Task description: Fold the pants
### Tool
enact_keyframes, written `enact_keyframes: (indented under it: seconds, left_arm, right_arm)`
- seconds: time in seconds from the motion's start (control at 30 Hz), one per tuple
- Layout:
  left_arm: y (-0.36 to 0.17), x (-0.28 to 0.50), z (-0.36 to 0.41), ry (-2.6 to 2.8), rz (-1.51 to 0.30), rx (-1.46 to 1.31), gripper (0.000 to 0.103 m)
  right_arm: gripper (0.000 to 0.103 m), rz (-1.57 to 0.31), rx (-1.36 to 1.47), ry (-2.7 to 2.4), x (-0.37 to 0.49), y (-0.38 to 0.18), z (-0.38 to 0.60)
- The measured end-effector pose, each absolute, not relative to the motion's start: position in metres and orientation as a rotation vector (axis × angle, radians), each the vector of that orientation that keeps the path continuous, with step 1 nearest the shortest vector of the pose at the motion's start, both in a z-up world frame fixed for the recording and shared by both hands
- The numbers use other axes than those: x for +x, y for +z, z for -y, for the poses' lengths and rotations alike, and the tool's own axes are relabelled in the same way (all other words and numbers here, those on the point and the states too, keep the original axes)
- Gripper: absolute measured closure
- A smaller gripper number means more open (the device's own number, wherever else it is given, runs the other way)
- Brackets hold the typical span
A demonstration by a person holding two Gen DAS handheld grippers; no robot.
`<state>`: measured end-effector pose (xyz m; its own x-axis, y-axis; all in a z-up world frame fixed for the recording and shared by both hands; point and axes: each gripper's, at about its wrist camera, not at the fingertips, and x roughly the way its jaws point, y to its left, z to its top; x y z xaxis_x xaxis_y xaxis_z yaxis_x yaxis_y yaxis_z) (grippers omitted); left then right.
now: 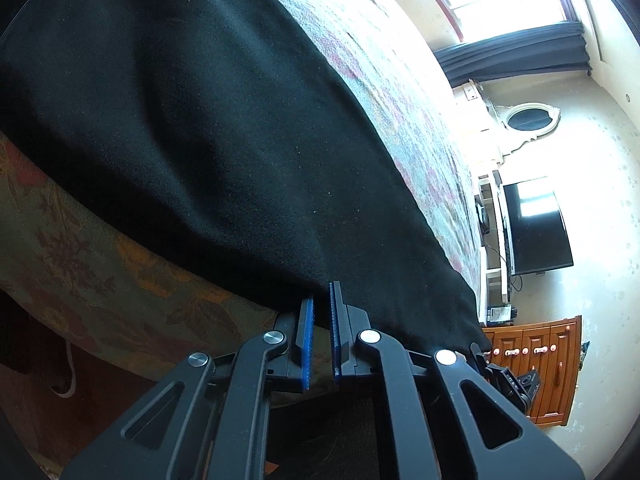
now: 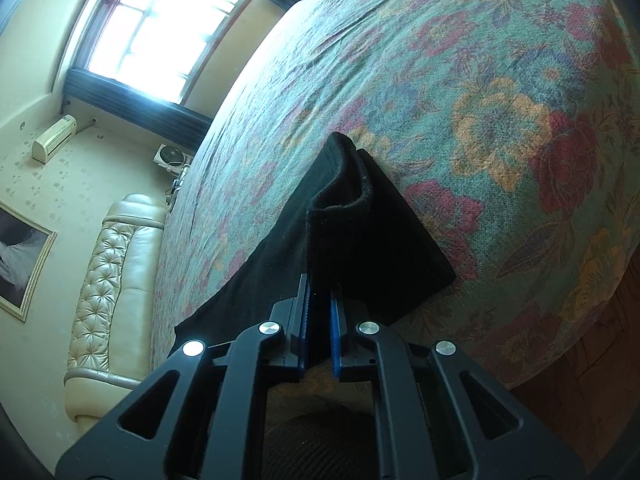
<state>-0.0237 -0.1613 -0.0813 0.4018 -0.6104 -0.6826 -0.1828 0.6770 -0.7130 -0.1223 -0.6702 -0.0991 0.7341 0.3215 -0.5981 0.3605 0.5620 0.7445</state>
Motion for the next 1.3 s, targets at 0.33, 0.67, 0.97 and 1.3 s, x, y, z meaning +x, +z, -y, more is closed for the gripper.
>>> enact_keyframes:
  seconds: [0.33, 0.67, 0.97, 1.3]
  left_arm:
    - [-0.085, -0.023, 0.164, -0.318, -1.178, -0.773, 0.096]
    - [-0.082, -0.036, 0.169, -0.405, -1.261, -0.772, 0.096]
    - [-0.048, -0.017, 0.173, -0.503, -1.087, -0.598, 0.085]
    - [-0.049, 0.020, 0.126, -0.366, -0.963, -0.533, 0.048]
  right_arm:
    - [0.093, -0.869, 1.065, -0.046, -0.140, -0.140, 0.672]
    - [0.037, -0.822, 0.924, -0.121, -0.146, -0.097, 0.718]
    - [0.015, -0.921, 0.930, -0.009, -0.090, -0.129, 0.735]
    - [0.015, -0.956, 0.999, 0.193, -0.084, -0.131, 0.713]
